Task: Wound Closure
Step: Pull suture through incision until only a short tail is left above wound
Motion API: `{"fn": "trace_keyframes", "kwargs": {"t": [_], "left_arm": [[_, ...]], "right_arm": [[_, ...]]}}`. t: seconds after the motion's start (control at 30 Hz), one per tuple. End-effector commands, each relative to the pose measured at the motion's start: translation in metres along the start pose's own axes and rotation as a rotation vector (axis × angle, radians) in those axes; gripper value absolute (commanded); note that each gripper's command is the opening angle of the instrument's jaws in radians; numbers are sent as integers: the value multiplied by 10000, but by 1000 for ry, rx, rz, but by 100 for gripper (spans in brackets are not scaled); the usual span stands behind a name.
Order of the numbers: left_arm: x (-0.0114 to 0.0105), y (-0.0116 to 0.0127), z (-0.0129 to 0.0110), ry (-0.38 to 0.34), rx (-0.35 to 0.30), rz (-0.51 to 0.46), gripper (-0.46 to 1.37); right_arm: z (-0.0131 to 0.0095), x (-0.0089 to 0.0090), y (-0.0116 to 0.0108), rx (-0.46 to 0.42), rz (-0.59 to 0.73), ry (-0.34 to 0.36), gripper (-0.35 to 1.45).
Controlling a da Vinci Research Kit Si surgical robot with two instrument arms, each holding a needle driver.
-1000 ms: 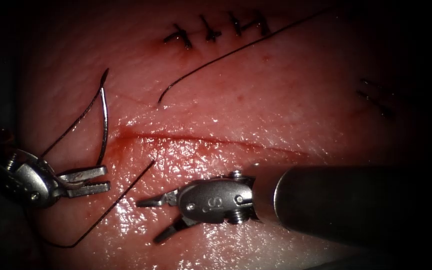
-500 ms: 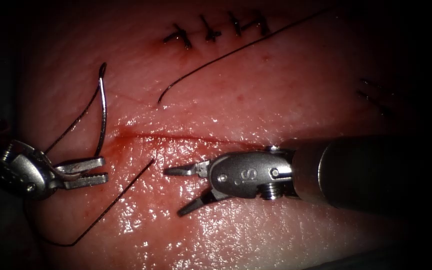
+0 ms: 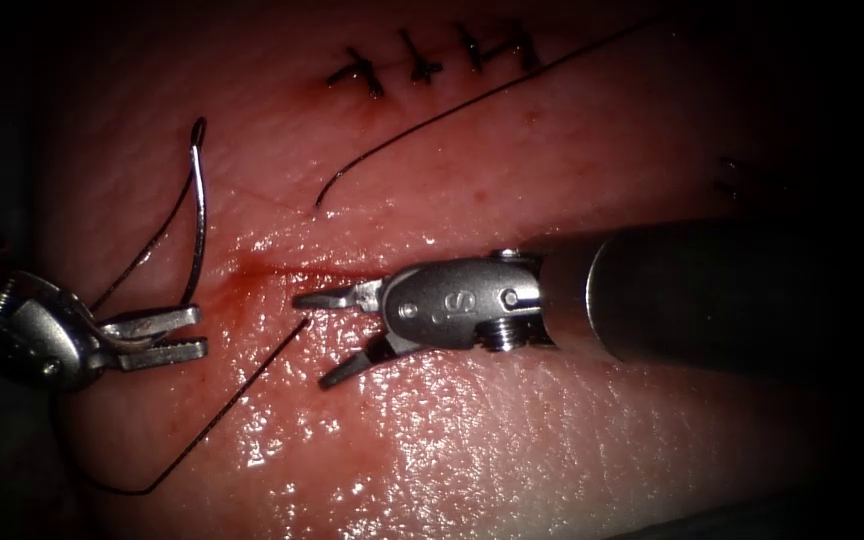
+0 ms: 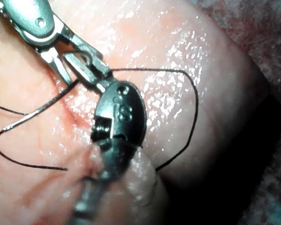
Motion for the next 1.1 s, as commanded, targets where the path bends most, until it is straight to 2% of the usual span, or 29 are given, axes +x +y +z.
{"fn": "trace_keyframes", "kwargs": {"t": [0.03,0.07,0.17,0.2,0.23,0.3,0.43,0.5,0.57,0.7,0.97,1.1], "left_arm": [[0,0,-1,-1,-8,0,-35],[0,0,-1,-1,-8,0,-35],[0,-1,-1,-3,-7,0,-35],[0,-1,-1,-3,-7,0,-35],[0,-1,-1,-3,-7,0,-35],[0,-1,-1,-3,-7,0,-35],[1,-1,-2,-1,-5,-1,-35],[0,-2,-2,1,-3,-2,-35],[0,-3,-2,0,-3,-3,-35],[1,-5,-2,0,-4,-5,-35],[0,-7,-1,-3,-2,-7,-35],[1,-9,-1,-3,-2,-4,-35]], "right_arm": [[4,-2,-1,5,-6,30,68],[5,-3,-1,5,-9,34,66],[13,-3,-3,12,-21,44,46],[18,-3,-4,15,-28,49,25],[20,-3,-5,20,-33,58,-4],[23,-2,-5,24,-37,63,-33],[24,-4,-2,28,-38,63,-35],[23,-5,0,45,-39,41,-35],[21,-6,-2,54,-42,2,-35],[18,-3,-10,66,-48,-1,-35],[15,13,-46,101,-74,24,-35],[19,24,-74,141,-101,12,-35]]}}
